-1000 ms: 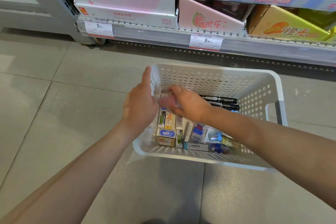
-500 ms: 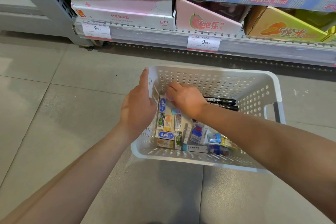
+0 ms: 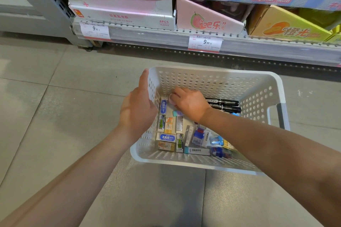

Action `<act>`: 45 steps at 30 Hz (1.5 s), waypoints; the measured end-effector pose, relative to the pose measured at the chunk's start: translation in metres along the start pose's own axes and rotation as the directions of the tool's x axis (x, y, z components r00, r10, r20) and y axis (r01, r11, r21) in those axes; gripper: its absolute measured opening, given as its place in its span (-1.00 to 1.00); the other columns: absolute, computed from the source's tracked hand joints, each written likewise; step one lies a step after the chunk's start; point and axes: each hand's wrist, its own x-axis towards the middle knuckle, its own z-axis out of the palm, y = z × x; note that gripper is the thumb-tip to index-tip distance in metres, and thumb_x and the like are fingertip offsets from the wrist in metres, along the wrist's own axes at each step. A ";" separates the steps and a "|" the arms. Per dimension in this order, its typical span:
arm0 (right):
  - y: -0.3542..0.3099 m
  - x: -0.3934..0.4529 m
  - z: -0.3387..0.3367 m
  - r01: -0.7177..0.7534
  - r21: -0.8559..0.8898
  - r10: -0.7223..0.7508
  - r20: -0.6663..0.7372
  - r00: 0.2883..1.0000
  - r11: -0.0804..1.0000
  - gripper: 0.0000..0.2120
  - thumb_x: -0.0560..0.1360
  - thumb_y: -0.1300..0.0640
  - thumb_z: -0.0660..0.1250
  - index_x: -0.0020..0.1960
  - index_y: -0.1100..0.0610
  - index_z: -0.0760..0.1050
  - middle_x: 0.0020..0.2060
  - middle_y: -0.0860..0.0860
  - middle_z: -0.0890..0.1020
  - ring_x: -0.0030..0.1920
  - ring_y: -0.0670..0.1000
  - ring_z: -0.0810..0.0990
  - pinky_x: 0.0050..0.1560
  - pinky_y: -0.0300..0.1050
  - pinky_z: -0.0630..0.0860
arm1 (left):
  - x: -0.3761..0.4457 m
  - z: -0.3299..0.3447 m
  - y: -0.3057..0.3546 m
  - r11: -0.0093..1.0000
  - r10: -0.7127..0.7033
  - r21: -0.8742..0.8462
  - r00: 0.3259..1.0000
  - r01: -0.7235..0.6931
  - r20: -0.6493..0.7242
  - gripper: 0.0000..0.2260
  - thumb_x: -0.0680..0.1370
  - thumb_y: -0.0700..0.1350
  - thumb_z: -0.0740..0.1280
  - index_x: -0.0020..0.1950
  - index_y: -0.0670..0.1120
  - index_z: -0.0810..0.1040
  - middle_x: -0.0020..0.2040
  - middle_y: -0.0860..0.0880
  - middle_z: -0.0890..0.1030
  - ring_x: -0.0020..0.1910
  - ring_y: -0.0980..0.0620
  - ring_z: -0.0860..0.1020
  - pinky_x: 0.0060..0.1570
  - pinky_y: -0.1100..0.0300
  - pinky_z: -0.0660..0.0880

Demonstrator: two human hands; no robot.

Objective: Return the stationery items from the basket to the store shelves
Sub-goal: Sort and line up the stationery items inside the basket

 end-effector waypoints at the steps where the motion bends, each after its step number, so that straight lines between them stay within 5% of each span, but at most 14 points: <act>1: 0.001 0.000 0.002 0.005 0.002 -0.005 -0.015 1.000 1.000 -0.60 0.01 0.30 0.61 -0.21 0.16 0.56 -0.29 0.05 0.57 -0.38 0.05 0.56 -0.57 -0.21 0.48 | -0.001 -0.001 0.001 1.000 0.001 -0.005 1.000 -0.001 0.005 -0.37 0.54 -0.31 0.18 0.53 -0.06 -0.02 -0.19 -0.06 0.48 -0.39 0.10 0.37 -0.48 0.29 0.18; 13: 0.008 -0.009 0.013 0.025 0.009 -0.024 -0.063 0.998 1.000 -0.58 0.11 0.26 0.57 -0.04 0.20 0.62 -0.06 0.10 0.66 -0.12 0.10 0.65 -0.42 -0.11 0.61 | -0.001 -0.002 0.000 1.000 -0.003 -0.018 1.000 0.004 0.014 -0.37 0.53 -0.31 0.18 0.53 -0.05 -0.01 -0.19 -0.06 0.47 -0.39 0.10 0.36 -0.49 0.25 0.18; 24: 0.006 -0.010 0.018 -0.047 0.038 0.052 -0.137 0.989 0.998 -0.60 0.08 0.26 0.63 -0.10 0.22 0.65 -0.14 0.09 0.66 -0.14 0.10 0.65 -0.49 -0.16 0.56 | -0.001 -0.002 -0.001 0.999 0.006 -0.035 1.000 -0.005 0.007 -0.36 0.52 -0.31 0.17 0.54 -0.05 -0.01 -0.26 -0.03 0.39 -0.37 0.02 0.36 -0.48 0.21 0.16; 38: 0.011 -0.019 0.019 -0.035 0.156 0.061 -0.165 0.984 0.987 -0.55 0.15 0.42 0.55 0.03 0.32 0.58 -0.04 0.21 0.64 -0.09 0.22 0.64 -0.21 0.01 0.64 | -0.001 -0.002 -0.001 0.999 0.010 -0.044 1.000 -0.009 0.016 -0.37 0.53 -0.30 0.17 0.54 -0.05 -0.01 -0.23 -0.10 0.48 -0.41 0.07 0.37 -0.48 0.21 0.20; 45: 0.018 -0.026 0.006 -0.042 0.122 0.068 -0.215 0.974 0.992 -0.65 0.30 0.18 0.53 0.03 0.25 0.57 -0.04 0.14 0.64 -0.10 0.17 0.63 -0.18 0.01 0.62 | -0.002 -0.004 0.002 1.000 0.006 -0.012 1.000 -0.006 0.013 -0.37 0.54 -0.29 0.19 0.53 -0.06 -0.01 -0.23 -0.07 0.48 -0.41 0.08 0.38 -0.50 0.26 0.20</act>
